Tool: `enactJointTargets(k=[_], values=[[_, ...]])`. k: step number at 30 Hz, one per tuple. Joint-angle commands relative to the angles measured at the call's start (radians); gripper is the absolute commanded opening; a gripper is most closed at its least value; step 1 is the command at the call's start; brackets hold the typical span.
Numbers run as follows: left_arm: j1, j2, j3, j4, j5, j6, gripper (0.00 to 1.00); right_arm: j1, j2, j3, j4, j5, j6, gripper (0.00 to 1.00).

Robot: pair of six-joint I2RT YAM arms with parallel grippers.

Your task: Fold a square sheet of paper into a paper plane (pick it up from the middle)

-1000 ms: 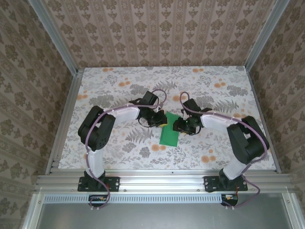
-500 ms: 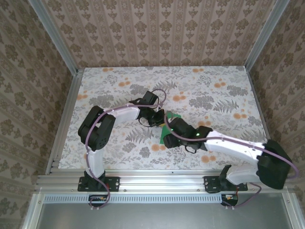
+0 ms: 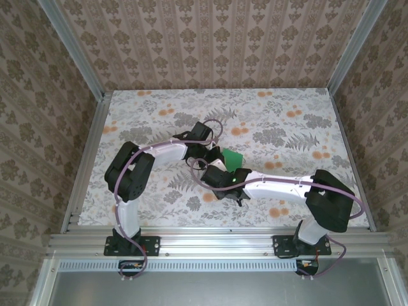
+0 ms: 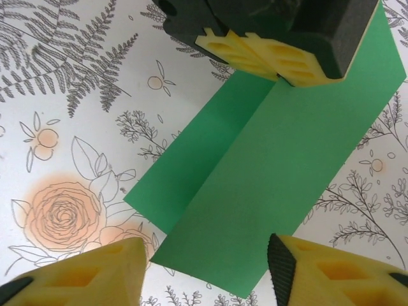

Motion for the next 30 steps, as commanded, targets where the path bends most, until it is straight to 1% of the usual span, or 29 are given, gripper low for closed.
enactJointTargets(k=[1, 4, 9, 12, 17, 20, 23, 26, 27, 28, 29, 30], values=[[-0.003, -0.005, 0.022, -0.025, 0.001, 0.001, 0.1, 0.009, 0.024, 0.033, -0.064, 0.07, -0.01, 0.5], [-0.003, -0.003, 0.026, -0.033, 0.001, 0.005, 0.1, 0.012, 0.023, 0.034, -0.066, 0.083, -0.008, 0.47], [-0.003, -0.004, 0.029, -0.034, 0.001, 0.006, 0.1, 0.012, 0.019, 0.039, -0.071, 0.088, -0.009, 0.38], [-0.002, -0.004, 0.033, -0.041, 0.0, 0.008, 0.1, 0.012, 0.016, 0.04, -0.072, 0.086, -0.012, 0.3], [-0.003, -0.005, 0.038, -0.05, -0.003, 0.011, 0.11, 0.012, 0.012, 0.043, -0.075, 0.079, -0.013, 0.13], [0.0, -0.012, 0.042, -0.065, -0.013, 0.015, 0.15, 0.01, 0.007, 0.044, -0.07, 0.07, -0.01, 0.06], [0.01, -0.039, 0.037, -0.097, -0.047, 0.026, 0.23, -0.001, -0.011, 0.04, -0.047, 0.025, -0.004, 0.01], [0.037, -0.097, 0.004, -0.126, -0.094, 0.03, 0.38, -0.024, -0.039, 0.023, -0.006, -0.049, 0.017, 0.0], [0.047, -0.12, -0.01, -0.133, -0.11, 0.029, 0.45, -0.031, -0.045, 0.022, 0.026, -0.073, 0.03, 0.0], [0.061, -0.151, -0.029, -0.143, -0.132, 0.028, 0.5, -0.037, -0.05, 0.023, 0.041, -0.1, 0.043, 0.0], [0.076, -0.181, -0.047, -0.155, -0.155, 0.029, 0.52, -0.042, -0.052, 0.026, 0.053, -0.129, 0.06, 0.0], [0.088, -0.208, -0.062, -0.169, -0.175, 0.029, 0.55, -0.047, -0.049, 0.032, 0.061, -0.149, 0.077, 0.0]])
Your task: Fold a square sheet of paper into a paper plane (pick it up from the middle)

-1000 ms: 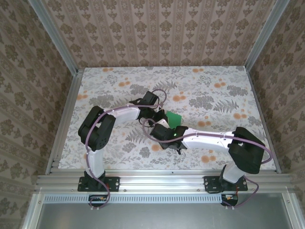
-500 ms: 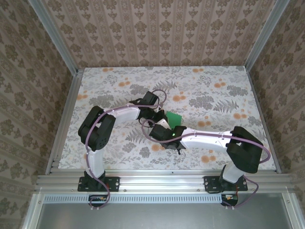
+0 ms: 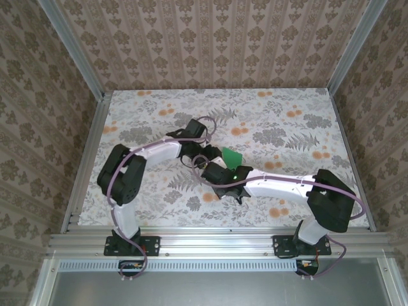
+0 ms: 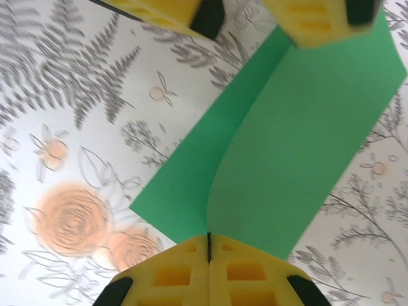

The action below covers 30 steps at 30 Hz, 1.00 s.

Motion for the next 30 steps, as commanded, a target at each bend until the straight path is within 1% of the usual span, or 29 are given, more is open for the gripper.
enactJointTargets(k=[1, 4, 6, 9, 12, 17, 21, 23, 28, 30], values=[[0.049, -0.13, -0.054, -0.083, -0.102, 0.007, 0.6, -0.016, -0.027, 0.023, 0.056, -0.107, 0.079, 0.0], [0.08, -0.214, -0.118, -0.116, -0.152, 0.004, 0.62, -0.019, -0.015, 0.041, 0.067, -0.161, 0.154, 0.01], [0.088, -0.261, -0.156, -0.131, -0.177, 0.002, 0.62, -0.019, -0.017, 0.049, 0.056, -0.158, 0.197, 0.01], [0.081, -0.308, -0.2, -0.144, -0.189, 0.0, 0.58, -0.022, -0.026, 0.048, 0.059, -0.16, 0.249, 0.01], [0.057, -0.33, -0.234, -0.133, -0.187, -0.003, 0.51, -0.022, -0.035, 0.029, 0.069, -0.159, 0.288, 0.02], [-0.025, -0.294, -0.22, -0.131, -0.187, 0.006, 0.34, -0.045, -0.035, -0.021, 0.098, -0.195, 0.308, 0.02], [-0.069, -0.234, -0.213, -0.11, -0.188, -0.013, 0.19, -0.095, -0.075, -0.097, 0.188, -0.291, 0.297, 0.03], [-0.085, -0.206, -0.214, -0.092, -0.186, -0.024, 0.16, -0.125, -0.095, -0.134, 0.221, -0.334, 0.291, 0.04], [-0.119, -0.137, -0.177, -0.062, -0.167, -0.015, 0.13, -0.204, -0.098, -0.197, 0.289, -0.482, 0.259, 0.05], [-0.134, -0.111, -0.16, -0.061, -0.162, -0.007, 0.12, -0.231, -0.103, -0.22, 0.319, -0.515, 0.261, 0.05]])
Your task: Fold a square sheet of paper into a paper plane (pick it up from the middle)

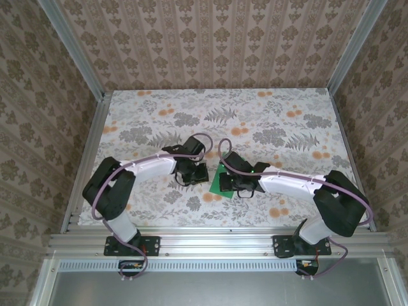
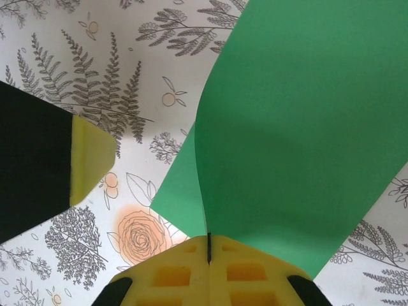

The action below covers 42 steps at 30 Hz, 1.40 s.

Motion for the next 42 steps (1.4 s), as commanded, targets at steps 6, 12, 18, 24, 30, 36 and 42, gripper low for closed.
enactJointTargets(k=[6, 12, 18, 24, 30, 36, 42], values=[[-0.055, 0.083, 0.063, 0.04, 0.017, 0.001, 0.11, -0.083, -0.017, -0.059, 0.13, -0.228, -0.036, 0.06], [-0.062, 0.113, 0.057, 0.039, 0.005, 0.001, 0.08, -0.123, -0.007, -0.063, 0.135, -0.281, -0.067, 0.07], [-0.071, 0.147, 0.063, 0.052, 0.019, 0.012, 0.07, -0.164, -0.008, -0.066, 0.118, -0.32, -0.12, 0.08], [-0.074, 0.178, 0.082, 0.016, -0.003, 0.042, 0.05, -0.216, -0.004, -0.074, 0.113, -0.356, -0.208, 0.09], [-0.076, 0.186, 0.095, -0.025, -0.035, 0.069, 0.05, -0.277, 0.034, -0.058, 0.107, -0.415, -0.282, 0.12], [-0.078, 0.189, 0.103, -0.043, -0.043, 0.084, 0.05, -0.307, 0.081, -0.035, 0.085, -0.421, -0.384, 0.13], [-0.079, 0.195, 0.11, -0.055, -0.048, 0.096, 0.05, -0.322, 0.109, -0.014, 0.088, -0.438, -0.459, 0.14]])
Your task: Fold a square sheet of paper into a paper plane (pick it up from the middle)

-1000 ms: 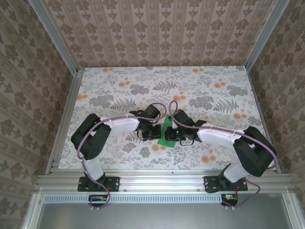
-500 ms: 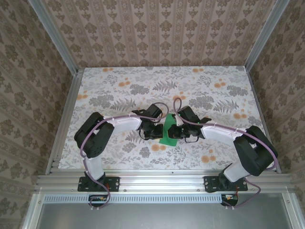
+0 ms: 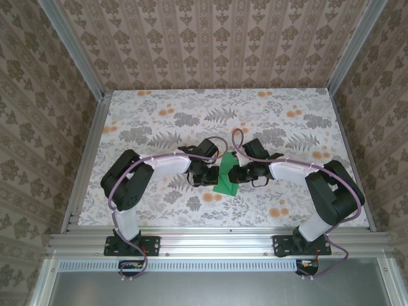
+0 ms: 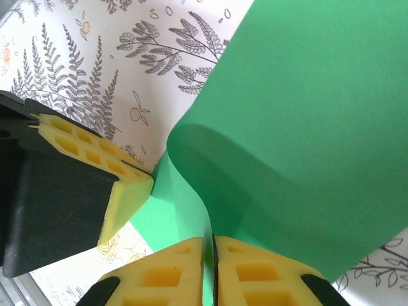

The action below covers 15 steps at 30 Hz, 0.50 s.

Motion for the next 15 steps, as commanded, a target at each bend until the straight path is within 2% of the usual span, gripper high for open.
enactJointTargets(k=[1, 15], values=[[-0.009, 0.041, 0.005, -0.068, -0.048, 0.031, 0.05, -0.011, 0.023, 0.033, -0.018, -0.033, -0.087, 0.14], [-0.013, 0.052, 0.022, -0.089, -0.053, 0.049, 0.05, -0.034, 0.025, 0.0, 0.06, -0.016, -0.206, 0.13]])
